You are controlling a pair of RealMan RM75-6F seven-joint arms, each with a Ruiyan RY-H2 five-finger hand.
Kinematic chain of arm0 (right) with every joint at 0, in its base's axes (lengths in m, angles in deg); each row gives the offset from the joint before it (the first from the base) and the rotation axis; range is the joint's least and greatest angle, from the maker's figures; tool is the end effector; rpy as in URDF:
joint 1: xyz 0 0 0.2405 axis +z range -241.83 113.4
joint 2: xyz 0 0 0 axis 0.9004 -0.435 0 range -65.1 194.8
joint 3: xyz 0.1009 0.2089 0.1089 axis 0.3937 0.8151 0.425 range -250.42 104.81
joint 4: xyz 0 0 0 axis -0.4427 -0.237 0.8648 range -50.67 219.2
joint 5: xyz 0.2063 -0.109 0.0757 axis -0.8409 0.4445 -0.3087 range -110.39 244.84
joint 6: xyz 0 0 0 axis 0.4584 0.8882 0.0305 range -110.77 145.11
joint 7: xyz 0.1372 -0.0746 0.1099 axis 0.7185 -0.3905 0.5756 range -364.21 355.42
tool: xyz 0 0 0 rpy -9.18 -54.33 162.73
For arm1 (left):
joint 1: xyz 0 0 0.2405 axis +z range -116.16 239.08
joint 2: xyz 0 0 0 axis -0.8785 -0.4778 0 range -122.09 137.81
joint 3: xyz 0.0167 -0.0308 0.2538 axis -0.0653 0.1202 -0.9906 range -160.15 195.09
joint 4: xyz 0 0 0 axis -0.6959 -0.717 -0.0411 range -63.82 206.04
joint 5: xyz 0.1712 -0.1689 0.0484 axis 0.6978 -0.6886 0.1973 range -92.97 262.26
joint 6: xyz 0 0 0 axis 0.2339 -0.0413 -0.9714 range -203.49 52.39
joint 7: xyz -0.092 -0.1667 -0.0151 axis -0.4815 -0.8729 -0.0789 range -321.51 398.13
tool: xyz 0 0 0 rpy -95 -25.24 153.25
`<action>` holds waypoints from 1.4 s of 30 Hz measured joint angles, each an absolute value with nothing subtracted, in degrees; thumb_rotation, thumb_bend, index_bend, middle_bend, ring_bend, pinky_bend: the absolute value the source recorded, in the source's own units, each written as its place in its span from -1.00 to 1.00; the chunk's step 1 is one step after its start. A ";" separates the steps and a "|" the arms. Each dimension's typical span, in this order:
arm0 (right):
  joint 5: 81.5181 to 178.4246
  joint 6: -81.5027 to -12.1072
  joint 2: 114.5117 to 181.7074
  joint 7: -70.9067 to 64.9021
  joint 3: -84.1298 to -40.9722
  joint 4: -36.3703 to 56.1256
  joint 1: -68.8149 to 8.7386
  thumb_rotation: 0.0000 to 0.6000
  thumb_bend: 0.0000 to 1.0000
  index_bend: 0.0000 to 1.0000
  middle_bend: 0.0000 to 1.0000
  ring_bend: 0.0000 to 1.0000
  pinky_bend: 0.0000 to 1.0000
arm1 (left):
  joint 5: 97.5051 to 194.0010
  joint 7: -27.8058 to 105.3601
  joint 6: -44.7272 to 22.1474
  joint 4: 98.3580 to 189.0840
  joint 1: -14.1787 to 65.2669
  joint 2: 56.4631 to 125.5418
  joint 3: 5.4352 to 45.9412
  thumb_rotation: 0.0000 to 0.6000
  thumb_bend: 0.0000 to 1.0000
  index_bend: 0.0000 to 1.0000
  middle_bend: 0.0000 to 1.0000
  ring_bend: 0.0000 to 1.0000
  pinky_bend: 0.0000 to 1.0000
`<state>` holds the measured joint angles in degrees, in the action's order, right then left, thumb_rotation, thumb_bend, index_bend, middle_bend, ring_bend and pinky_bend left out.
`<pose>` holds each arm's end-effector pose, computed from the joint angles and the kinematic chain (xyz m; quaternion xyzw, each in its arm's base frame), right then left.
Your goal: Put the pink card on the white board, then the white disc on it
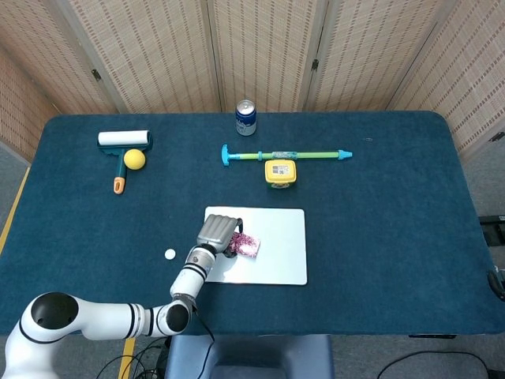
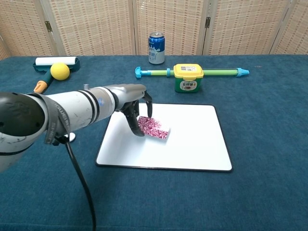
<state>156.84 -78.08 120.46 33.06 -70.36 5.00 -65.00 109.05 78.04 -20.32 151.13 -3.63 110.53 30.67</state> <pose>-0.3719 -0.1945 0.2323 0.5201 -0.4210 0.5073 0.5430 -0.0362 0.4035 -0.1534 -0.7534 -0.4374 -0.2839 0.4006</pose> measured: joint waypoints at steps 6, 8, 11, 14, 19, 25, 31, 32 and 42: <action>157.06 -77.66 120.47 32.18 -70.29 4.70 -64.86 1.00 -0.37 -1.00 -1.00 -1.00 -1.00 | 109.41 77.45 -20.51 151.75 -3.12 109.84 31.09 1.00 -0.54 -0.39 1.00 1.00 1.00; 157.24 -77.52 120.48 31.50 -70.30 4.50 -64.77 1.00 -0.36 -1.00 -1.00 -1.00 -1.00 | 109.67 77.38 -19.92 153.13 -2.77 109.08 31.13 1.00 -0.54 -0.39 1.00 1.00 1.00; 157.73 -77.38 120.57 30.07 -70.37 4.06 -64.63 1.00 -0.36 -1.00 -1.00 -1.00 -1.00 | 110.22 77.49 -18.54 156.05 -2.06 107.54 30.93 1.00 -0.54 -0.36 1.00 1.00 1.00; 158.47 -77.19 120.58 29.02 -70.58 3.47 -64.46 1.00 -0.36 -1.00 -1.00 -1.00 -1.00 | 111.35 78.12 -15.68 160.78 -0.79 105.13 29.93 1.00 -0.54 -0.32 1.00 1.00 1.00; 159.08 -76.91 120.61 27.16 -70.78 2.62 -64.23 1.00 -0.36 -1.00 -1.00 -1.00 -1.00 | 114.60 79.03 -7.03 171.68 3.70 99.80 26.02 1.00 -0.54 -0.25 1.00 1.00 1.00; 160.05 -76.29 120.82 23.20 -71.12 0.89 -63.81 1.00 -0.35 -1.00 -1.00 -1.00 -1.00 | 119.10 78.22 2.98 176.73 12.47 95.71 18.78 1.00 -0.54 -0.23 1.00 1.00 1.00; 160.90 -75.92 120.99 20.48 -71.47 -0.56 -63.50 1.00 -0.35 -1.00 -1.00 -1.00 -1.00 | 121.18 74.52 -1.56 174.39 15.26 94.50 18.16 1.00 -0.52 -0.18 1.00 1.00 1.00; 160.88 -75.93 121.00 20.29 -71.48 -0.65 -63.51 1.00 -0.35 -1.00 -1.00 -1.00 -1.00 | 121.43 73.68 -2.83 173.43 15.64 94.40 18.28 1.00 -0.51 -0.18 1.00 1.00 1.00; 160.81 -75.44 121.12 18.39 -71.52 -1.40 -63.28 1.00 -0.35 -1.00 -1.00 -1.00 -1.00 | 121.81 69.10 -12.18 166.00 16.66 94.09 20.62 1.00 -0.38 -0.16 1.00 1.00 1.00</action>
<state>160.81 -75.44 121.12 18.39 -71.52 -1.40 -63.28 121.81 69.10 -12.18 166.00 16.66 94.09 20.62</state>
